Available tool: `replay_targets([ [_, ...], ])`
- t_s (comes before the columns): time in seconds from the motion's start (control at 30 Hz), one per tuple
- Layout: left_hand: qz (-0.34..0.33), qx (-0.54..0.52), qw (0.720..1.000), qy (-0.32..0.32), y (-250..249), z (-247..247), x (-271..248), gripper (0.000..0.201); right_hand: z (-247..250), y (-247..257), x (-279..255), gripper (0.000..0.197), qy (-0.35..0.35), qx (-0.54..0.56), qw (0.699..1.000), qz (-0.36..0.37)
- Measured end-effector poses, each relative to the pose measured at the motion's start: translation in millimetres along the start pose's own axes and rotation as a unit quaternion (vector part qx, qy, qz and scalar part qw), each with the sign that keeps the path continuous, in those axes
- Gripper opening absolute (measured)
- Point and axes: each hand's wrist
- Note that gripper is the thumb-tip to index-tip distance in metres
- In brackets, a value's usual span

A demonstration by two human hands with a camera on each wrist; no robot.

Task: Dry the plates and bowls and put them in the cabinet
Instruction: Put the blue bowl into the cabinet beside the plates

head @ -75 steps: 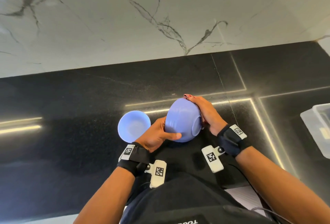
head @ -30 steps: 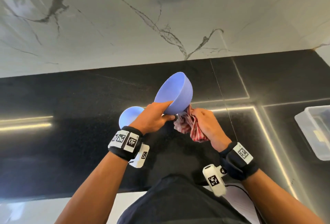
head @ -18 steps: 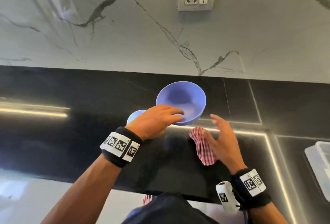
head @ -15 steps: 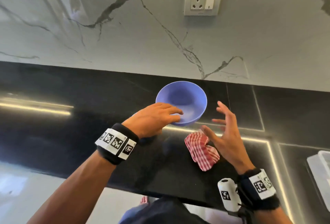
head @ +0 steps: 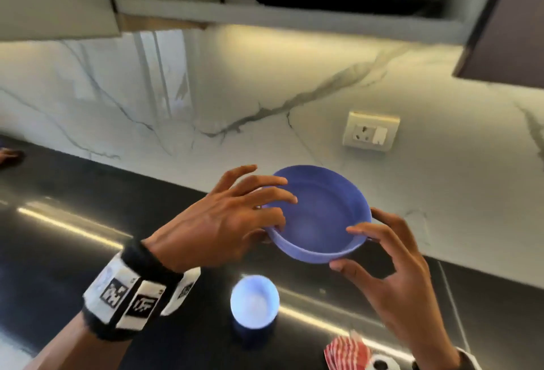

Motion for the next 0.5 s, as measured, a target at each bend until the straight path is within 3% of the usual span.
replay_targets([
  [0.23, 0.069, 0.015, 0.978, -0.197, 41.5, 94.1, -6.7, 0.047, -15.8, 96.5, 81.8, 0.048, -0.063, -0.010, 0.994, 0.086],
  [0.33, 0.080, 0.025, 0.956, -0.282, 51.3, 120.2, -7.9, 0.053, -24.0, 133.5, 107.7, 0.049, -0.094, 0.002, 0.987, 0.129],
  [0.5, 0.077, -0.070, 0.910, -0.402, 64.3, 143.8, -0.1, 0.061, -42.6, 179.8, 143.0, 0.055, -0.119, 0.036, 0.980, 0.158],
])
Point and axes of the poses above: each hand's wrist, its own x-axis towards the middle knuckle, its own z-axis out of the back of the hand, y = z × x, and after that the axes turned 10 degrees about -z, right-handed
